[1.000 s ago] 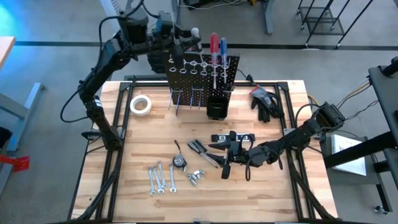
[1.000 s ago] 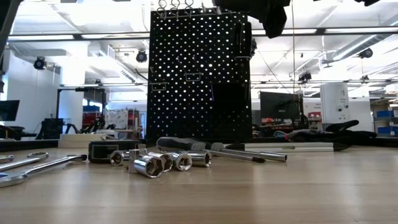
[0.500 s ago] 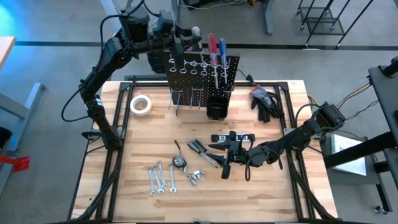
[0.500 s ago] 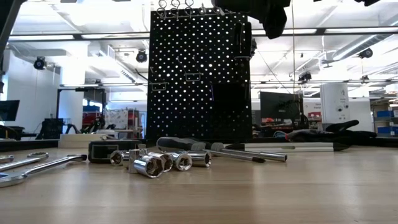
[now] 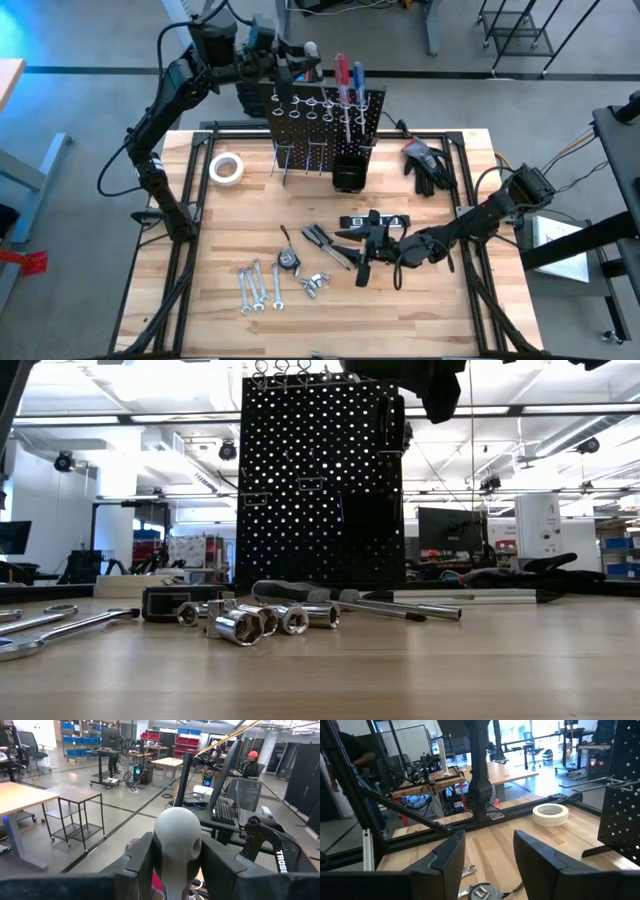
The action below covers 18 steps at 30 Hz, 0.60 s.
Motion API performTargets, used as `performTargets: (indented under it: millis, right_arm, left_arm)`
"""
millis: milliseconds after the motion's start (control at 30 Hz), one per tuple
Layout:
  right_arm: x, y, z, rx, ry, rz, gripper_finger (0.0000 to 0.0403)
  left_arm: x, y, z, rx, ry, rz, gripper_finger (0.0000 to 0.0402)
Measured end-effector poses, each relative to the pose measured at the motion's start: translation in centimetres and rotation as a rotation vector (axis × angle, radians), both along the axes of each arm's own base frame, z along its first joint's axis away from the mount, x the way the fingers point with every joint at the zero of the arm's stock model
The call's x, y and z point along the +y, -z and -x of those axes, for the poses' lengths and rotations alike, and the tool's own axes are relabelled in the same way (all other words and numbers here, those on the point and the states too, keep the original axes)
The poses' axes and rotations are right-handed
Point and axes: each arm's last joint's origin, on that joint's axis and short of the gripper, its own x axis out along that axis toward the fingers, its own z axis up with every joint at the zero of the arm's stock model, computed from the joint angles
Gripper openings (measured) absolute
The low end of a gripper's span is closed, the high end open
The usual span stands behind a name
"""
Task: Hang tools onto peg board
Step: Hang the left bit driver handle on the peg board
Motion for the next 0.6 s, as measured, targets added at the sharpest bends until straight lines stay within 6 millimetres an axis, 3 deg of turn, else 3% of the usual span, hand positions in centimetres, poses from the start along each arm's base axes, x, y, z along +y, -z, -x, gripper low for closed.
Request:
performTargets:
  millis: [600]
  right_arm:
    - [-0.3, 0.0, -0.1, 0.000, 0.010, -0.006, 0.0154]
  left_arm:
    - [-1.0, -0.6, 1.7, 0.024, 0.023, -0.004, 0.0118]
